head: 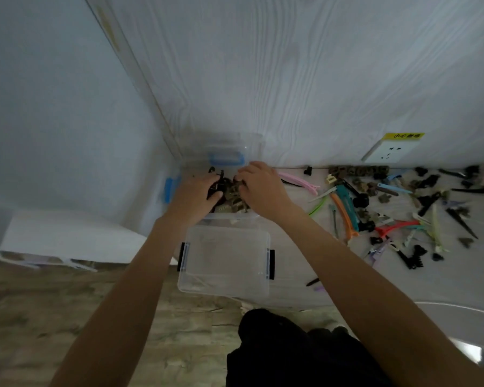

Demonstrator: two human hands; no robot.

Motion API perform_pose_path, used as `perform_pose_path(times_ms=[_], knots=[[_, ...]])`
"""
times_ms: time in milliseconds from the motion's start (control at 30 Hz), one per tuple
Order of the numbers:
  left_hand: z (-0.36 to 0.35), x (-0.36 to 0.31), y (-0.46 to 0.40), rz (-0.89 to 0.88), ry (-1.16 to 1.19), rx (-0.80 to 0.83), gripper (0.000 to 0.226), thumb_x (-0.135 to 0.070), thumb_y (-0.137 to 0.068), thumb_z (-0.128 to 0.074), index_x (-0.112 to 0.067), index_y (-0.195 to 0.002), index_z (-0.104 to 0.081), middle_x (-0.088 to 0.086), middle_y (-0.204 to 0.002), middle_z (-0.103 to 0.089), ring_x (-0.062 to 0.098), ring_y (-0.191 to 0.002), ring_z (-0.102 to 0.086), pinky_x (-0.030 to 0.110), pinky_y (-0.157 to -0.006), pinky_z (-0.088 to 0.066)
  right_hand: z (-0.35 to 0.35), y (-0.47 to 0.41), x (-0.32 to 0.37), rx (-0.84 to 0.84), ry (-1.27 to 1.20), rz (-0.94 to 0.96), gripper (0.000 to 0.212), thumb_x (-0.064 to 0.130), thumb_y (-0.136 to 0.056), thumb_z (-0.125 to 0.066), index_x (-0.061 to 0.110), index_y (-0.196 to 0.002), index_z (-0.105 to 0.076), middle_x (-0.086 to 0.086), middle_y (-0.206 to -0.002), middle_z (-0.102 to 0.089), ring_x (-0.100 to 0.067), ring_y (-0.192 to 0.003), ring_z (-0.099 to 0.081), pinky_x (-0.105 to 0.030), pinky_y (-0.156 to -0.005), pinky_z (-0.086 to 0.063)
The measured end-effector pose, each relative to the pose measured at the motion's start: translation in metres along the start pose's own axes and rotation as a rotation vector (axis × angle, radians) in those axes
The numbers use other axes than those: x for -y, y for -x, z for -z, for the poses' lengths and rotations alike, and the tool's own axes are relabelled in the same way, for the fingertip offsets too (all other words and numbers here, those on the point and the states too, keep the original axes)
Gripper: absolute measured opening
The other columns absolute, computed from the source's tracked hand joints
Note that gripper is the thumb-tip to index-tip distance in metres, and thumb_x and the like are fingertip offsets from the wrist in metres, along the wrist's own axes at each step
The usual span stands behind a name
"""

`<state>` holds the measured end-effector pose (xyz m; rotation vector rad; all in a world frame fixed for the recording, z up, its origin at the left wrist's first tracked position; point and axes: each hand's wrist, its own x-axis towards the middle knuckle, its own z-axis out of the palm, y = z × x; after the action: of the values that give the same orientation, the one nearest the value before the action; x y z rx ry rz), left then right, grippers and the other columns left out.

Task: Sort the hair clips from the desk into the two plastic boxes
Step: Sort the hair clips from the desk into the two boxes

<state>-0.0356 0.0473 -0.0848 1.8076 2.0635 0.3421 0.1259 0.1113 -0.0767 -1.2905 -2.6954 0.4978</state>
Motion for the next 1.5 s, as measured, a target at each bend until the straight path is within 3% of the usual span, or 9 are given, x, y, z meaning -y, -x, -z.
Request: perform_pose_path(times_ms=[333, 567, 767, 867, 933, 1067, 1200, 1300, 1500], knots=[[0.013, -0.006, 0.006, 0.137, 0.113, -0.147, 0.034, -0.011, -0.083, -0.066, -0.011, -0.117, -0.063, 0.015, -0.112, -0.066, 0.029, -0.103, -0.061, 0.033, -0.09, -0.045, -0.01, 0.024, -0.022, 0.121, 0.049, 0.041, 0.042, 0.034, -0.098, -0.036, 0.021, -0.138, -0.042, 0.003, -0.146, -0.041, -0.02, -0.145, -0.011, -0.051, -0.115, -0.003], [-0.01, -0.017, -0.003, 0.042, -0.08, 0.135, 0.047, -0.024, -0.087, -0.061, -0.012, -0.131, -0.05, 0.02, -0.117, -0.063, 0.039, -0.105, -0.056, 0.043, -0.092, -0.045, -0.007, 0.022, -0.024, 0.096, 0.162, 0.11, 0.039, 0.038, -0.099, -0.032, 0.025, -0.128, -0.054, 0.009, -0.142, -0.046, -0.021, -0.145, -0.013, -0.059, -0.113, 0.006], [-0.013, -0.012, 0.009, 0.078, 0.183, -0.179, 0.031, -0.011, -0.094, -0.045, -0.012, -0.123, -0.055, 0.008, -0.113, -0.065, 0.024, -0.1, -0.062, 0.033, -0.085, -0.049, -0.004, 0.013, -0.019, 0.221, 0.079, 0.078, 0.046, 0.047, -0.097, -0.028, 0.028, -0.134, -0.047, 0.013, -0.148, -0.036, -0.018, -0.145, -0.006, -0.056, -0.113, 0.01], [-0.009, -0.019, 0.016, 0.029, 0.146, -0.289, 0.025, -0.022, -0.095, -0.046, -0.017, -0.115, -0.06, 0.005, -0.103, -0.068, 0.022, -0.091, -0.063, 0.038, -0.079, -0.054, 0.001, 0.02, -0.022, 0.108, -0.051, 0.137, 0.044, 0.04, -0.097, -0.035, 0.02, -0.135, -0.047, 0.005, -0.147, -0.04, -0.019, -0.144, -0.016, -0.05, -0.117, -0.001], [-0.009, -0.037, 0.019, -0.054, 0.183, -0.389, 0.028, -0.03, -0.093, -0.043, -0.017, -0.107, -0.063, 0.002, -0.094, -0.07, 0.018, -0.083, -0.064, 0.036, -0.075, -0.054, 0.011, 0.036, -0.027, -0.066, -0.245, 0.134, 0.038, 0.031, -0.096, -0.044, 0.014, -0.128, -0.054, -0.005, -0.136, -0.052, -0.024, -0.134, -0.036, -0.045, -0.115, -0.021], [-0.021, -0.102, 0.027, -0.314, 0.292, -0.571, 0.022, -0.021, -0.092, -0.047, -0.013, -0.097, -0.067, -0.002, -0.087, -0.069, 0.009, -0.075, -0.058, 0.019, -0.07, -0.045, 0.039, 0.105, -0.056, -0.325, -0.4, -0.035, 0.028, 0.025, -0.093, -0.049, 0.016, -0.116, -0.062, -0.004, -0.109, -0.069, -0.019, -0.1, -0.063, -0.032, -0.087, -0.049], [-0.063, -0.184, 0.017, -0.559, 0.339, -0.42, 0.023, -0.022, -0.093, -0.048, -0.015, -0.098, -0.069, -0.004, -0.092, -0.071, 0.009, -0.079, -0.063, 0.02, -0.071, -0.049, 0.061, 0.189, -0.129, -0.383, -0.383, -0.288, 0.027, 0.026, -0.092, -0.048, 0.015, -0.107, -0.067, -0.004, -0.092, -0.073, -0.014, -0.076, -0.065, -0.013, -0.063, -0.045], [-0.103, -0.25, 0.001, -0.643, 0.268, -0.269, 0.021, -0.023, -0.09, -0.053, -0.013, -0.1, -0.068, -0.001, -0.091, -0.071, 0.012, -0.076, -0.064, 0.025, -0.067, -0.052, 0.069, 0.246, -0.199, -0.411, -0.294, -0.445, 0.021, 0.016, -0.091, -0.054, 0.012, -0.105, -0.069, -0.01, -0.098, -0.072, -0.026, -0.086, -0.067, -0.026, -0.069, -0.045], [-0.194, -0.375, -0.042, -0.531, 0.17, 0.115, 0.037, -0.027, -0.09, -0.055, -0.02, -0.126, -0.051, 0.002, -0.124, -0.057, 0.019, -0.116, -0.051, 0.031, -0.094, -0.042, 0.086, 0.33, -0.359, -0.333, -0.163, -0.639, 0.042, 0.027, -0.084, -0.044, 0.009, -0.118, -0.06, -0.016, -0.12, -0.06, -0.037, -0.11, -0.052, -0.031, -0.091, -0.035]])
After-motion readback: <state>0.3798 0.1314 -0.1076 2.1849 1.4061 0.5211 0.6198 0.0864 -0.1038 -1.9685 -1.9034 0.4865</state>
